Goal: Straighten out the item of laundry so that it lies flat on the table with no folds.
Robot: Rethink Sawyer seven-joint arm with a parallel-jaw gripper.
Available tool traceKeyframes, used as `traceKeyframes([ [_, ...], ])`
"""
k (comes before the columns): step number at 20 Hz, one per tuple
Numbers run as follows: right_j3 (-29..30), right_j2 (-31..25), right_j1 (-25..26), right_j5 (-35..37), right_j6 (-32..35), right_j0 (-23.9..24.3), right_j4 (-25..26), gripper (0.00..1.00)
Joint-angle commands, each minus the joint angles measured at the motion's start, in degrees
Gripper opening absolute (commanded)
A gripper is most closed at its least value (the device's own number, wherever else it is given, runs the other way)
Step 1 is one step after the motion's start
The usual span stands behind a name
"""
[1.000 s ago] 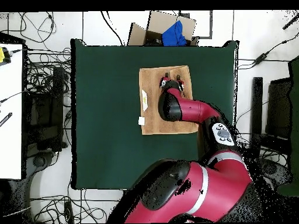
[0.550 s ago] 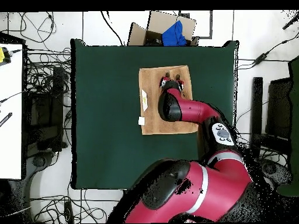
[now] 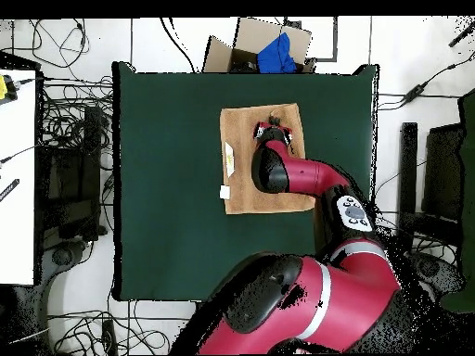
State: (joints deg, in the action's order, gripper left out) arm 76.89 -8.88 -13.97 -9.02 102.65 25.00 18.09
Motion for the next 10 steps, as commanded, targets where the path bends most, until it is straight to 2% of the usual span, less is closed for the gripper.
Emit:
traceKeyframes([
  [1, 2.3, -3.6, 4.3, 4.3, 6.7, -1.8, -0.1, 0.00],
  [10, 4.3, -1.5, 1.8, 4.5, 6.9, -2.7, -0.1, 0.00],
])
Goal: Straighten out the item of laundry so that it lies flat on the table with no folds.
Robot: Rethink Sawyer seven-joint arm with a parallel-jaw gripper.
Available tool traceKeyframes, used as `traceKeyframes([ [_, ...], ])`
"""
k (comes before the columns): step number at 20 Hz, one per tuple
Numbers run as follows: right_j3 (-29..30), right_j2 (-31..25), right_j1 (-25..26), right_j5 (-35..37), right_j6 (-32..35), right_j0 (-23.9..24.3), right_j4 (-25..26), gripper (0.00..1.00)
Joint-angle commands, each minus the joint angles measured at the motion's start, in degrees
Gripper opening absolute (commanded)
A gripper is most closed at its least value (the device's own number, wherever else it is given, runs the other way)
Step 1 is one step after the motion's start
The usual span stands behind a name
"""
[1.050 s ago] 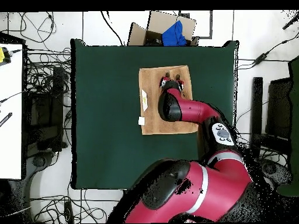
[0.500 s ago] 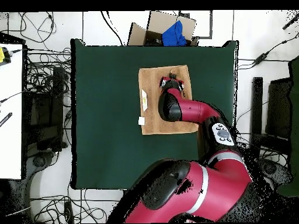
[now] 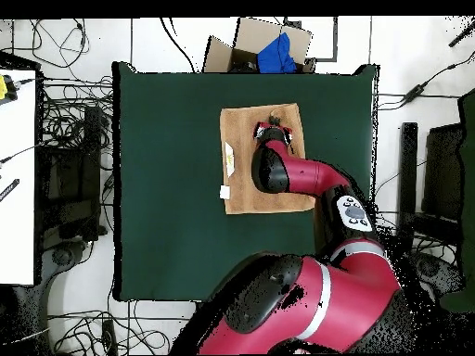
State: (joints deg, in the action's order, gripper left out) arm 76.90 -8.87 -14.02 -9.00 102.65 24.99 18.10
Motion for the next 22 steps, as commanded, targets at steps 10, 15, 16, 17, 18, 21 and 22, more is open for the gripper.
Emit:
traceKeyframes([
  [10, 5.0, 1.4, 0.2, 4.1, 6.7, -3.6, 0.3, 0.00],
  [15, 5.4, 2.5, 0.3, 3.4, 6.8, -4.0, 0.5, 0.00],
  [16, 5.5, 2.7, 0.2, 3.4, 6.7, -4.0, 0.6, 0.00],
  [17, 5.5, 2.8, 0.1, 3.3, 6.6, -4.0, 0.7, 0.00],
  [18, 5.5, 2.7, 0.0, 3.5, 6.4, -3.8, 0.9, 0.00],
  [21, 5.1, 2.1, 0.0, 4.0, 6.0, -3.4, 1.2, 0.00],
  [22, 5.0, 1.9, 0.0, 4.2, 5.7, -3.3, 1.4, 0.00],
])
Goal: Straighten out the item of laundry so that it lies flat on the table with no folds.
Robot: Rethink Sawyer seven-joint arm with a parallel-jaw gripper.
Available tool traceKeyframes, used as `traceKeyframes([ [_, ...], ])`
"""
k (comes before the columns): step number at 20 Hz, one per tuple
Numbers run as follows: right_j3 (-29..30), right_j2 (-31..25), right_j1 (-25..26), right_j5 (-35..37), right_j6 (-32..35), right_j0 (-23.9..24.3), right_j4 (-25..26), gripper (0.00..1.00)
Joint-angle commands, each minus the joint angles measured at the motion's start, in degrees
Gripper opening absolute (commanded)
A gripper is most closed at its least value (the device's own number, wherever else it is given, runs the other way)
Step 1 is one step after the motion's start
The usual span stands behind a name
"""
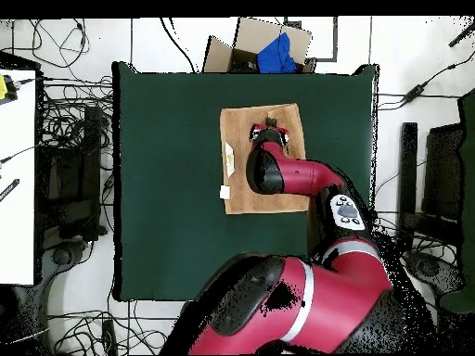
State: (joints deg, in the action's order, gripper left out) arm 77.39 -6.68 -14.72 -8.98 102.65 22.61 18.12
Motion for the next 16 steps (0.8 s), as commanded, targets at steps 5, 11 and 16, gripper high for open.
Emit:
traceKeyframes([
  [5, 4.4, -1.6, 0.9, 3.0, 5.6, 0.0, 2.3, 1.00],
  [11, 3.9, -1.6, 0.9, 4.7, 5.3, -0.1, 1.6, 1.00],
  [16, 4.0, -0.5, 0.8, 5.0, 5.3, -0.7, 1.4, 1.00],
])
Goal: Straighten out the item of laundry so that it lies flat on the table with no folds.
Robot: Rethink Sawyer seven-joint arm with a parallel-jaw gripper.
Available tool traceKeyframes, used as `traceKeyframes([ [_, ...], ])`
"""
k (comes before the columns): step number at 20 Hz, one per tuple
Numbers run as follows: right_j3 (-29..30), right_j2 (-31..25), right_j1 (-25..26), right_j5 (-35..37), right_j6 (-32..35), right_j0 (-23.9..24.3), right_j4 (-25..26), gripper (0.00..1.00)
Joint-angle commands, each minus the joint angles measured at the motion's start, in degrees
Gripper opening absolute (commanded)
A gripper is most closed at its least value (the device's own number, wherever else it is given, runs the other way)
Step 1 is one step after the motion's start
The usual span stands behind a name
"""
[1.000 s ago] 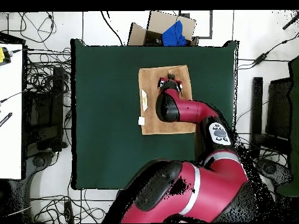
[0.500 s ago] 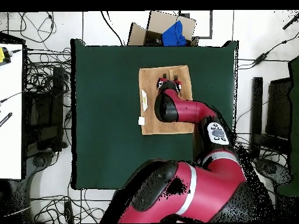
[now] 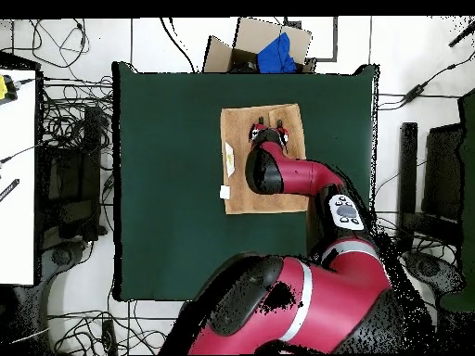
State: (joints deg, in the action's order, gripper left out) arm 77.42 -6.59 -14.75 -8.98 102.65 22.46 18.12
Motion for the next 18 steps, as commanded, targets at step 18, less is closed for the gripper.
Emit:
traceKeyframes([
  [18, 9.9, -0.6, -5.1, 13.9, 0.9, 2.0, 3.0, 1.00],
])
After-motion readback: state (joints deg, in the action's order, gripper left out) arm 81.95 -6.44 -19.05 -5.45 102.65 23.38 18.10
